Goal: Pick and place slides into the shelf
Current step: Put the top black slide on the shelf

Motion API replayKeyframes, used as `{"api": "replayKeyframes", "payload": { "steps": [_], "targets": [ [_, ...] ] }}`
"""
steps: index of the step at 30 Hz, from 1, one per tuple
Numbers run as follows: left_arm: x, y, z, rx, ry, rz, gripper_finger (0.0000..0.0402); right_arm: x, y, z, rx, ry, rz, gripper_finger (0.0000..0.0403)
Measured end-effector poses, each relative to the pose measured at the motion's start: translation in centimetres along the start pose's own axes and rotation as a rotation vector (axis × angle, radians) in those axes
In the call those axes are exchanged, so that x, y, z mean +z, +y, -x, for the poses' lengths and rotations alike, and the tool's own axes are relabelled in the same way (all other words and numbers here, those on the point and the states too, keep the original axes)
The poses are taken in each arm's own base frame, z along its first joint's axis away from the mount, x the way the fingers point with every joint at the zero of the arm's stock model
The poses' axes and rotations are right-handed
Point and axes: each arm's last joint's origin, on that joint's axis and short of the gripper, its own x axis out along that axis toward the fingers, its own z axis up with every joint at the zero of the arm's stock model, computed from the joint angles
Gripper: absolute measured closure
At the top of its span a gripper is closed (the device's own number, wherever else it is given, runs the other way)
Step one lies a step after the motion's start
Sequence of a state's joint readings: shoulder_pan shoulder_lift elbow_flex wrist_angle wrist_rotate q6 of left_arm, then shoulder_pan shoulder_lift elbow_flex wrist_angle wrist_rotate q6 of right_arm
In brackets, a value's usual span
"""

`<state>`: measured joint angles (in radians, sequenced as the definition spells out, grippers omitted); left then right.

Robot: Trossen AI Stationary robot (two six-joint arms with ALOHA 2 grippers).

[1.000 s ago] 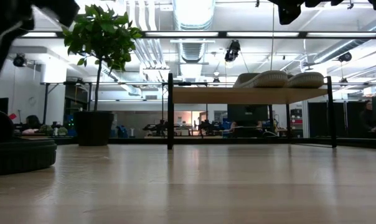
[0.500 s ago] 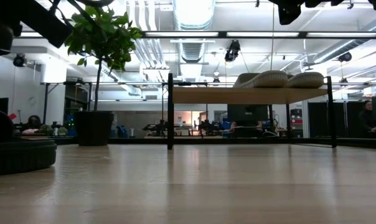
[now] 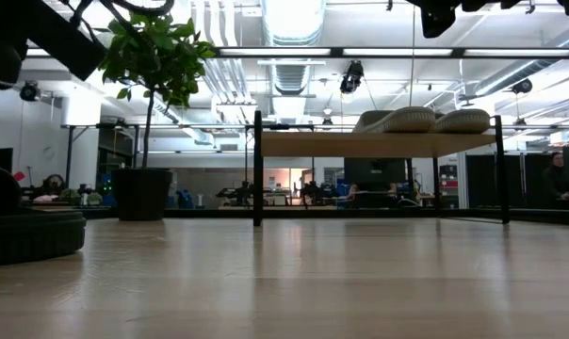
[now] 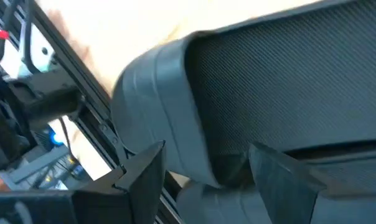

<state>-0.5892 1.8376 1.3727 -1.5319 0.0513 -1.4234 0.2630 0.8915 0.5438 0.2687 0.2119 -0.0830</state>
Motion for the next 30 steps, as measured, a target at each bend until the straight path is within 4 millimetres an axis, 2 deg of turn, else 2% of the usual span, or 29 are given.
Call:
{"api": "replayKeyframes", "payload": {
  "steps": [14,26,30],
  "targets": [
    [0.2,-0.3,-2.7,0.142,0.017,-0.044,0.0187,0.0,0.0,0.0,0.000,0.002,-0.003,0.0323],
    [0.4,0.2,-4.6,0.221,-0.013,-0.035,0.0187,0.0,0.0,0.0,0.001,0.002,-0.003,0.0333],
    [0.4,0.2,-4.7,0.227,-0.015,-0.035,0.0187,0.0,0.0,0.0,0.001,0.002,-0.002,0.0327]
  ]
}}
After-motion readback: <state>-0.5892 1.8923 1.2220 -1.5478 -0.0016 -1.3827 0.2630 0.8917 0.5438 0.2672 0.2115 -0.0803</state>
